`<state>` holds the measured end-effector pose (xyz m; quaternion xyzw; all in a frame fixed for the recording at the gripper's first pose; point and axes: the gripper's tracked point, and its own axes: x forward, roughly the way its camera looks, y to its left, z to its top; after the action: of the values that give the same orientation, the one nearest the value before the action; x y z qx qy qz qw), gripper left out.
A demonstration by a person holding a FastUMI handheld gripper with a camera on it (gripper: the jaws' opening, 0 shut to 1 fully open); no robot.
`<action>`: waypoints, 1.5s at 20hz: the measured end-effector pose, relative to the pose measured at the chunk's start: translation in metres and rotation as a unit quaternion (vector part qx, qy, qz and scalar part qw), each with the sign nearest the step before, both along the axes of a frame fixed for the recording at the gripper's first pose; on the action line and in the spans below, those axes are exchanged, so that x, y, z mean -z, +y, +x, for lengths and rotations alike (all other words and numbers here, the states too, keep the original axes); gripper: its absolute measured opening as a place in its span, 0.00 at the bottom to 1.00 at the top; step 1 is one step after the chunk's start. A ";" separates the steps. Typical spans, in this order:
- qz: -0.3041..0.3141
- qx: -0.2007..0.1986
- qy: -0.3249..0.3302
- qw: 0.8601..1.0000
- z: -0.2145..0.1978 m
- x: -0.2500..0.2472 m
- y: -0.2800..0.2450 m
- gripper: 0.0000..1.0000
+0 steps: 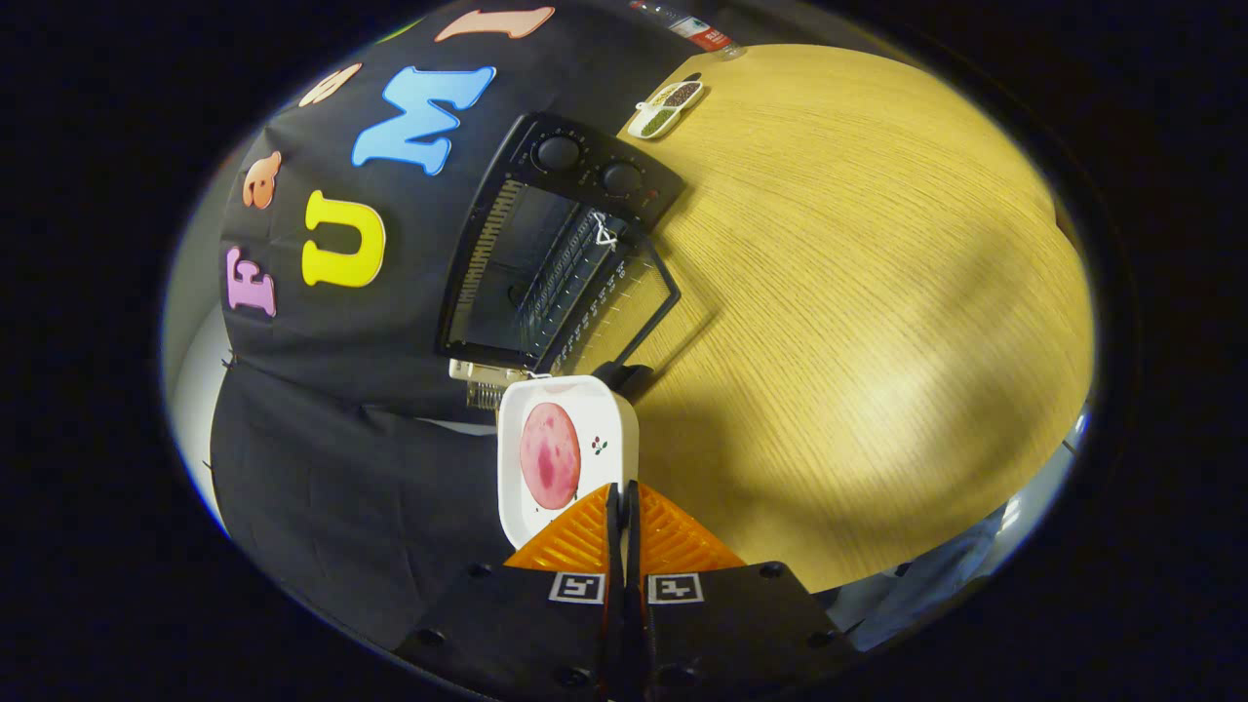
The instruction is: Open the toaster oven, put the food inside, and close the toaster oven door.
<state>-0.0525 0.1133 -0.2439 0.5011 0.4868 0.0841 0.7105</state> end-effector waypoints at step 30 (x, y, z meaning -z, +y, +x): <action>0.004 0.292 0.030 0.956 0.199 0.033 0.058 0.02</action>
<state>0.1467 0.1711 -0.2771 0.6270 0.3395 -0.1400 0.6870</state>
